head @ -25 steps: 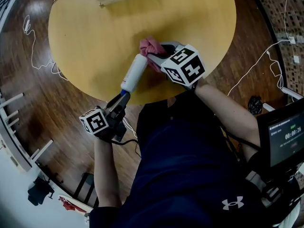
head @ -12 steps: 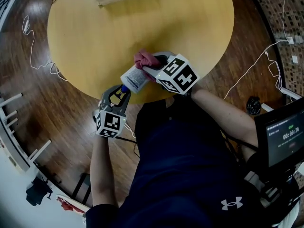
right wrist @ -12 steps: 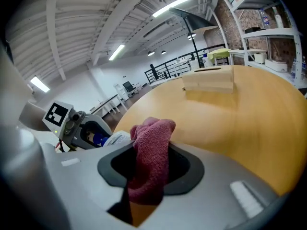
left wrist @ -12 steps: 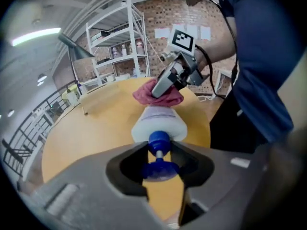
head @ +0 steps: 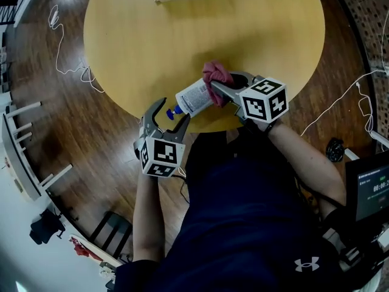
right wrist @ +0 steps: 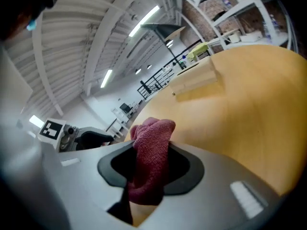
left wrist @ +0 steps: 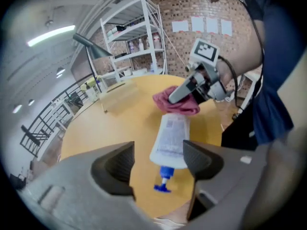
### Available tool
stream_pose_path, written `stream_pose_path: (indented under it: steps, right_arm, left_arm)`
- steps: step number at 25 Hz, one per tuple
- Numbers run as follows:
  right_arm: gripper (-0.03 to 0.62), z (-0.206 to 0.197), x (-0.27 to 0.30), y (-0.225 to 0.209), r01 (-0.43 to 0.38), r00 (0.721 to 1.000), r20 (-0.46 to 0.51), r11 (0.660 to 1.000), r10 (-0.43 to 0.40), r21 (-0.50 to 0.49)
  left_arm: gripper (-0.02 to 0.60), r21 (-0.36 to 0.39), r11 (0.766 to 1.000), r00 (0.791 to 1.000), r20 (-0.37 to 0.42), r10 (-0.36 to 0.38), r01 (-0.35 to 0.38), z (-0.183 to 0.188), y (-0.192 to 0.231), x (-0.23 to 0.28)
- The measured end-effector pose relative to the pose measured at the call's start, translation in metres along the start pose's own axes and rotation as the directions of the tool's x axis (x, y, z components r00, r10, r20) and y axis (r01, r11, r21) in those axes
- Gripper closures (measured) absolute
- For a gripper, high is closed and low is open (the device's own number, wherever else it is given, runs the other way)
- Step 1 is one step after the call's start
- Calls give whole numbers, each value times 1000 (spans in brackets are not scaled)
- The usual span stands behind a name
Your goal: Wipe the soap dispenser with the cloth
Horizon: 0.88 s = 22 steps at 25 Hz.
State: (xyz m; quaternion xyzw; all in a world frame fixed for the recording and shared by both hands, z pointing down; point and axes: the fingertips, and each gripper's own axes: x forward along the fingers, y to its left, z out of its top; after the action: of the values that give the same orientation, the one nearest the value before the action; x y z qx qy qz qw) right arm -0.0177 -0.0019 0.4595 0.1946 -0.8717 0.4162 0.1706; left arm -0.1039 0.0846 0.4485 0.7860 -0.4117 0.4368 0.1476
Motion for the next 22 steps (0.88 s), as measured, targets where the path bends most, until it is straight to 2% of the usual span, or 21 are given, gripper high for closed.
stream_pose_path:
  steps: [2, 3, 5, 6, 7, 9, 11, 12, 13, 14, 16, 17, 18, 20, 22]
  right_arm:
    - [459, 13, -14, -17, 38, 999, 38, 999, -39, 31]
    - [459, 14, -19, -30, 80, 997, 12, 997, -80, 0]
    - [459, 3, -25, -56, 161, 976, -120, 972, -182, -169]
    - [459, -5, -26, -64, 160, 953, -203, 942, -225, -296]
    - [459, -12, -26, -65, 113, 926, -282, 898, -250, -425]
    - [459, -28, -22, -46, -94, 870, -432, 780, -238, -619]
    - [461, -48, -14, -26, -312, 785, -574, 651, -233, -692]
    - [461, -54, -9, -23, -373, 752, -608, 597, -254, -711]
    - [461, -53, -2, -24, -393, 742, -608, 551, -282, -736]
    - [461, -47, 5, -28, -383, 752, -582, 514, -309, -768]
    - [461, -31, 20, -33, -331, 785, -514, 466, -346, -820]
    - [461, -27, 25, -32, -328, 789, -501, 445, -356, -833]
    - [462, -29, 27, -30, -349, 781, -508, 422, -362, -837]
    - [464, -43, 17, -24, -437, 744, -567, 384, -354, -813]
    - [464, -65, -5, -16, -537, 696, -651, 383, -304, -752]
  left_arm:
    - [223, 41, 998, 999, 10, -48, 48, 24, -14, 10]
    - [205, 85, 993, 996, -23, -85, 87, 27, -24, 22]
    - [158, 180, 970, 979, -146, -140, 166, 18, -40, 50]
    - [152, 215, 957, 966, -213, -150, 196, 11, -43, 62]
    - [152, 238, 946, 951, -268, -152, 218, 4, -44, 71]
    - [159, 253, 935, 927, -342, -153, 247, -8, -44, 78]
    - [178, 258, 932, 919, -365, -151, 256, -16, -43, 79]
    - [178, 262, 931, 919, -365, -149, 255, -17, -43, 78]
    - [178, 268, 929, 920, -364, -146, 253, -17, -45, 78]
    - [178, 276, 927, 920, -365, -141, 252, -16, -47, 78]
    - [179, 291, 924, 920, -370, -130, 248, -14, -51, 79]
    - [179, 294, 923, 918, -375, -126, 247, -16, -52, 78]
    - [179, 295, 923, 917, -379, -123, 246, -17, -54, 78]
    - [179, 292, 925, 915, -384, -120, 244, -17, -56, 77]
    - [179, 291, 926, 916, -384, -118, 241, -14, -57, 79]
